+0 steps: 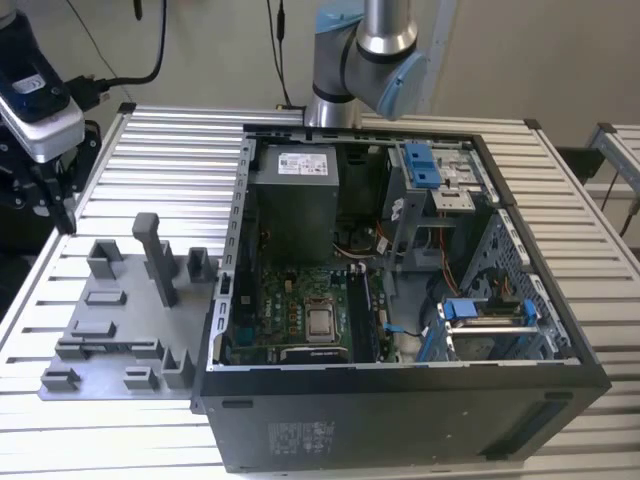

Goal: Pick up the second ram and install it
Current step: 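Pick up the second ram and move it above second insertion slot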

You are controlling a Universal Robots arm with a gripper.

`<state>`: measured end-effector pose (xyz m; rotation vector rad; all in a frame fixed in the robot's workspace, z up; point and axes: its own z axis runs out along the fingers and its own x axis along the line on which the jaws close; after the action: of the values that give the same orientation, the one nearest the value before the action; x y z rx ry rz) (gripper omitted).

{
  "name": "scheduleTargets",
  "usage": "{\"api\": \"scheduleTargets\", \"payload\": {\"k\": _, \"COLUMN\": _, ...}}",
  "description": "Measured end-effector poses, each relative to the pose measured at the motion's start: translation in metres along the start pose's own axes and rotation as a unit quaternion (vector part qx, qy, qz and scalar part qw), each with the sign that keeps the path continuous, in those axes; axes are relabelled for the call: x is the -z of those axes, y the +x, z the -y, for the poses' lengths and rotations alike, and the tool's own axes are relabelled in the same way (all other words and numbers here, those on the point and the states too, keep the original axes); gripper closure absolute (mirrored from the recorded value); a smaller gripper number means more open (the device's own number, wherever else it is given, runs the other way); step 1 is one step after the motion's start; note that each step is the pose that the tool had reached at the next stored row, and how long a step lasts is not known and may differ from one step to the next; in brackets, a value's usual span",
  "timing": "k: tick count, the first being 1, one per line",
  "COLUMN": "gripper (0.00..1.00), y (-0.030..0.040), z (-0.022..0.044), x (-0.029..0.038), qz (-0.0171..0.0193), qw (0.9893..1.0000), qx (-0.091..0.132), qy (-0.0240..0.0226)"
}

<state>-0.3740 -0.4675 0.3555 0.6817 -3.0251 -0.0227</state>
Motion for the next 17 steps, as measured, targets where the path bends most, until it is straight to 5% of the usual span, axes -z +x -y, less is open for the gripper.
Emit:
{"api": "scheduleTargets", "payload": {"k": 4, "gripper": 0.89, "y": 0.0001, "z": -0.0001, "x": 0.0000, "qz": -0.0022, "qw": 0.9993, "qx": 0.036, "qy": 0.0043}}
{"api": "scheduleTargets", "payload": {"k": 8, "gripper": 0.89, "y": 0.0003, "z": -0.0001, "x": 0.0000, "qz": -0.0044, "qw": 0.9973, "qx": 0.072, "qy": 0.0085}}
{"api": "scheduleTargets", "payload": {"k": 13, "gripper": 0.89, "y": 0.0005, "z": -0.0002, "x": 0.0000, "qz": -0.0072, "qw": 0.9930, "qx": 0.117, "qy": 0.0138}}
{"api": "scheduleTargets", "payload": {"k": 17, "gripper": 0.89, "y": 0.0005, "z": -0.0002, "x": 0.0000, "qz": -0.0089, "qw": 0.9880, "qx": 0.153, "qy": 0.0171}}
